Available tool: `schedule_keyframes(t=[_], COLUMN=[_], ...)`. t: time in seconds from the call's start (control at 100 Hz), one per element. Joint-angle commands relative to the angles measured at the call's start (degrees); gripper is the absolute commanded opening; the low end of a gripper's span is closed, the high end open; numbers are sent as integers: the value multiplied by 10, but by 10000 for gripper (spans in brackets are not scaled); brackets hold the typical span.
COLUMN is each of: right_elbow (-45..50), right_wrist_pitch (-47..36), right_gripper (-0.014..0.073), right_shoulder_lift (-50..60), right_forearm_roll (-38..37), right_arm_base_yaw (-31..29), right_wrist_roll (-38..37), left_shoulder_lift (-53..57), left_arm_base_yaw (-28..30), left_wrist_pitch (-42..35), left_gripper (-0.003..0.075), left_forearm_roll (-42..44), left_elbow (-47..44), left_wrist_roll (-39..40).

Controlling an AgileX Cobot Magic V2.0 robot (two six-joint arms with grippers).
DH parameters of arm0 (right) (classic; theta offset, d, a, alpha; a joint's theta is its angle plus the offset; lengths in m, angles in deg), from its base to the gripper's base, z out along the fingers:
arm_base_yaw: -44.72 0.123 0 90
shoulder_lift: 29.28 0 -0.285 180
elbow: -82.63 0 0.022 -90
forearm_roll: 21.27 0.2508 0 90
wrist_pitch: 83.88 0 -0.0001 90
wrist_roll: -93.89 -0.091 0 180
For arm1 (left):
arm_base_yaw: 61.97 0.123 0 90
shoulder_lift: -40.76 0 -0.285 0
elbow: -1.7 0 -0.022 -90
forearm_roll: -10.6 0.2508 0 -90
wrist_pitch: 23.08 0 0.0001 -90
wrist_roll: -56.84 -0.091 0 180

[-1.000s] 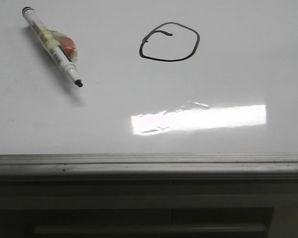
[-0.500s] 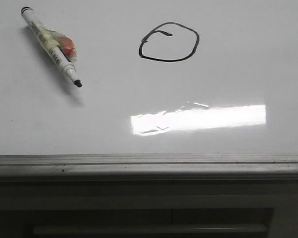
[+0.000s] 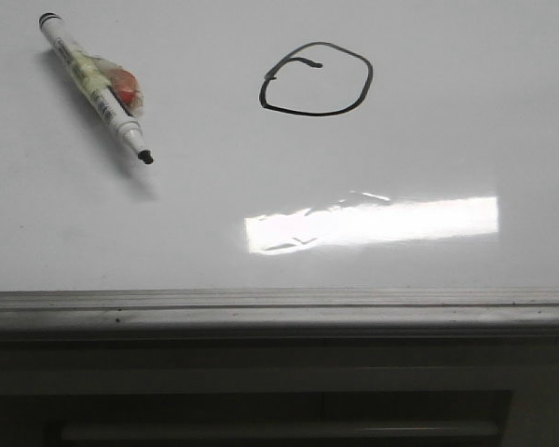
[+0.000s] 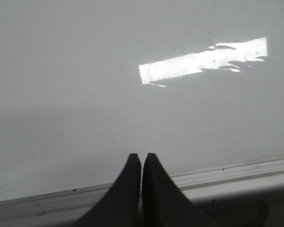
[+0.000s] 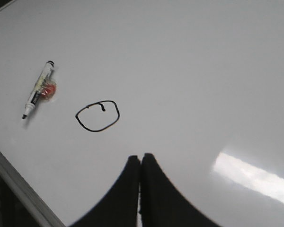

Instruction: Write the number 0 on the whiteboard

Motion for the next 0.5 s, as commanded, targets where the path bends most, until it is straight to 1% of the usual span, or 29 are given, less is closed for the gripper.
schedule_keyframes(t=[0.0, 0.04, 0.08, 0.13, 0.18, 0.25, 0.32, 0.39, 0.49], right_elbow=[-6, 1, 13, 21, 28, 38, 44, 53, 78], right_wrist_pitch=[26, 34, 4, -27, -62, -113, -140, -164, -223], right_gripper=[-57, -57, -57, -57, -58, -58, -58, -57, -58], right_shoulder_lift=[4, 4, 4, 4, 4, -4, -17, -33, -54], right_forearm_roll=[-44, -63, -78, -78, -61, -27, 23, 78, 161], right_arm_base_yaw=[-4, -4, -5, -9, -20, -52, -104, -169, -276], right_wrist_roll=[-1, -1, -1, -1, -1, -1, -1, 3, 26], left_shoulder_lift=[13, 13, 13, 13, 13, 13, 13, 13, 13], left_arm_base_yaw=[0, 0, 0, 0, 0, 0, 0, 0, 0], left_wrist_pitch=[-30, -30, -30, -30, -30, -30, -30, -30, -30], left_gripper=[-20, -20, -20, -20, -20, -20, -20, -20, -20], left_forearm_roll=[1, 1, 1, 1, 1, 1, 1, 1, 1], left_elbow=[-18, -18, -18, -18, -18, -18, -18, -18, -18], left_wrist_roll=[6, 6, 6, 6, 6, 6, 6, 6, 6])
